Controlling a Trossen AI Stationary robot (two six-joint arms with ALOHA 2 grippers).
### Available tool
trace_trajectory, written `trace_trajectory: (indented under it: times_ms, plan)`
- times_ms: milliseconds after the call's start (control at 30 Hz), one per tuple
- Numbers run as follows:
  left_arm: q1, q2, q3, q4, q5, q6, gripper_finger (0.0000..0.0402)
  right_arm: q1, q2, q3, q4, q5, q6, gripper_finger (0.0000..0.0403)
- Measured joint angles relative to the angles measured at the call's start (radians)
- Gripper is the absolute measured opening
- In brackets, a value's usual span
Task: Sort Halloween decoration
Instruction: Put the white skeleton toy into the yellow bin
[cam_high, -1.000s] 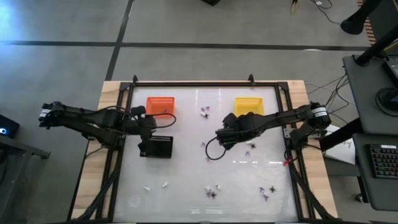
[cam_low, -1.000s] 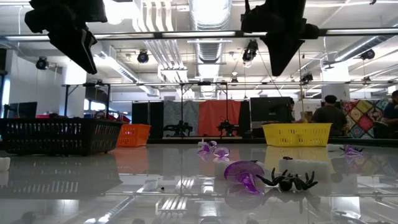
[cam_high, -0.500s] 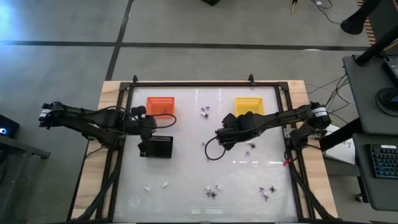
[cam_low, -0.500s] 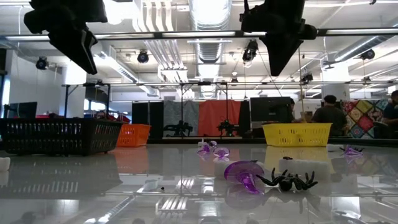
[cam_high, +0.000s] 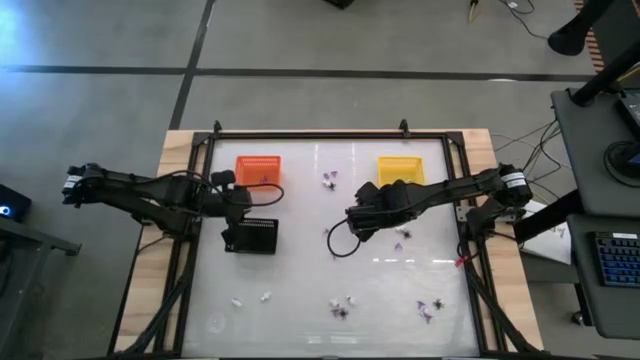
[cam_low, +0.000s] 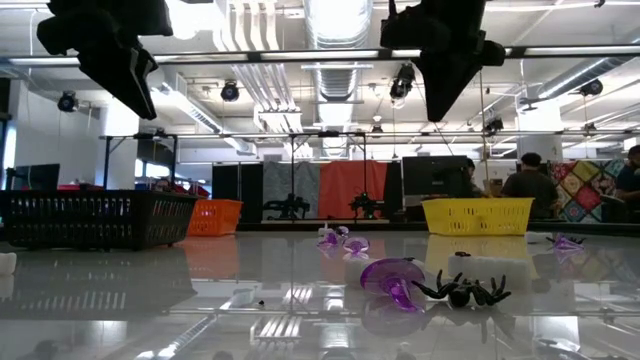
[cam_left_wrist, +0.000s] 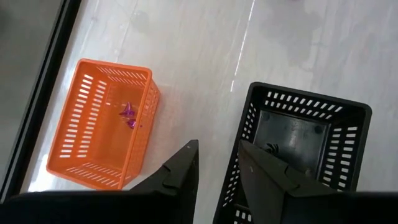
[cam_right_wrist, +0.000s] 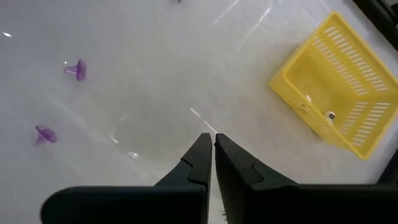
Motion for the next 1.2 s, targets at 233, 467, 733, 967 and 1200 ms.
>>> trace_trajectory:
  times_ms: [233, 467, 733, 967, 1200]
  plan:
    - [0.000, 0.000, 0.000, 0.000, 0.000, 0.000, 0.0096, -0.004, 0.010, 0.000, 0.012, 0.052, -0.049, 0.0013]
    - [0.000, 0.000, 0.000, 0.001, 0.000, 0.000, 0.0096, -0.006, 0.011, 0.000, 0.049, 0.053, -0.104, 0.0013]
    - [0.000, 0.000, 0.000, 0.001, 0.001, -0.011, 0.0096, -0.013, 0.011, 0.000, 0.056, 0.058, -0.133, 0.0013]
    - [0.000, 0.000, 0.000, 0.001, 0.000, -0.022, 0.0096, -0.013, 0.011, 0.000, 0.060, 0.054, -0.133, 0.0013]
    - [0.000, 0.000, 0.000, 0.001, 0.001, -0.027, 0.0096, -0.015, 0.011, 0.000, 0.086, 0.055, -0.125, 0.0013]
